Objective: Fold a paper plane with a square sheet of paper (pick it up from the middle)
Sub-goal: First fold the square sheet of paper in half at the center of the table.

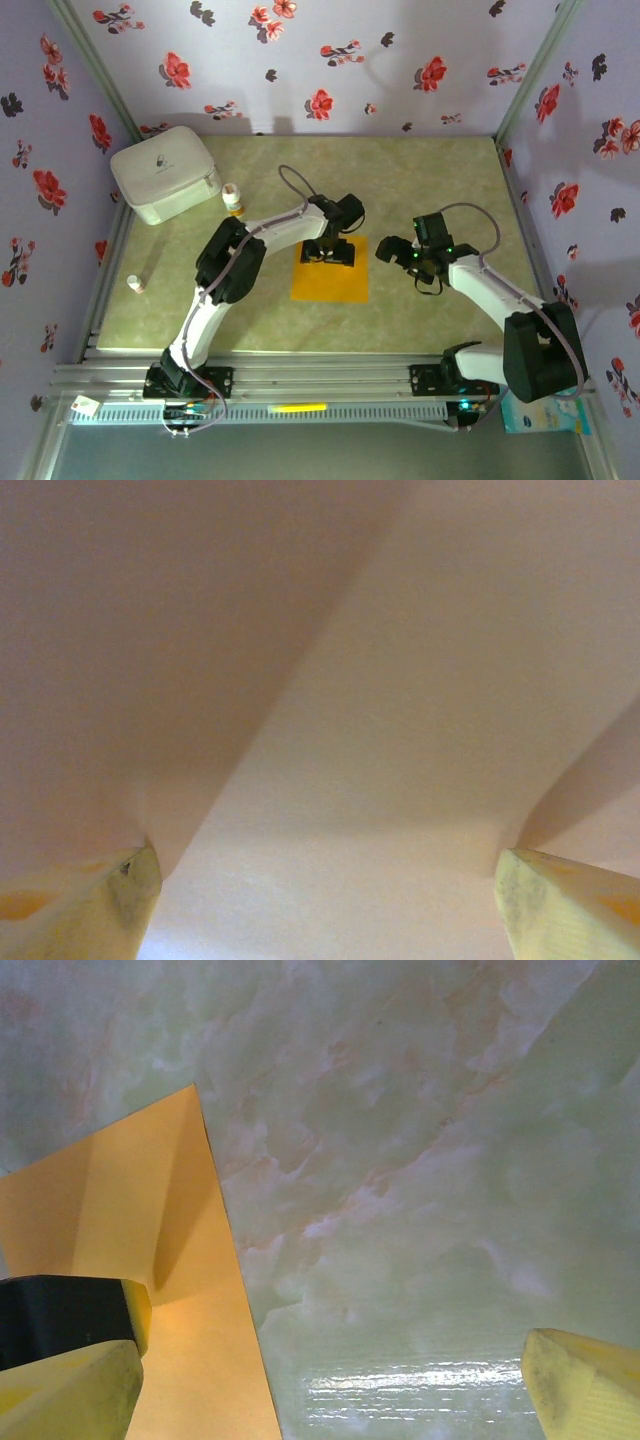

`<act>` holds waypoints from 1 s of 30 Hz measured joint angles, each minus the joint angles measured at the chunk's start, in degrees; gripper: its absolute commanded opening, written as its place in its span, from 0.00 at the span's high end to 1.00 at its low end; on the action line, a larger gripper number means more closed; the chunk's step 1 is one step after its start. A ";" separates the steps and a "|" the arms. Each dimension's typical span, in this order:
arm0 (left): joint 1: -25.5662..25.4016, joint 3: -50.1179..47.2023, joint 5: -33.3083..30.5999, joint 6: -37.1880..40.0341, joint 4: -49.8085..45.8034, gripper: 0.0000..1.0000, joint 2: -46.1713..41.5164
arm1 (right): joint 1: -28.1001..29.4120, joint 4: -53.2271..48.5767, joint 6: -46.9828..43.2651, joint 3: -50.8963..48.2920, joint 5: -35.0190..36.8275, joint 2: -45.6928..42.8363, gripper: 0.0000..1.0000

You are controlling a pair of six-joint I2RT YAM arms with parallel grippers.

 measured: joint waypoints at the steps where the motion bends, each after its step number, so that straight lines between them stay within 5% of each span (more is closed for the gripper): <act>1: 0.00 0.13 0.04 0.00 -0.04 0.12 0.00 | 0.00 0.02 0.00 0.02 0.00 0.15 0.02; 30: -1.16 1.90 -1.95 -0.48 -1.73 0.17 1.62 | 0.00 -0.92 0.04 1.53 0.55 1.81 0.02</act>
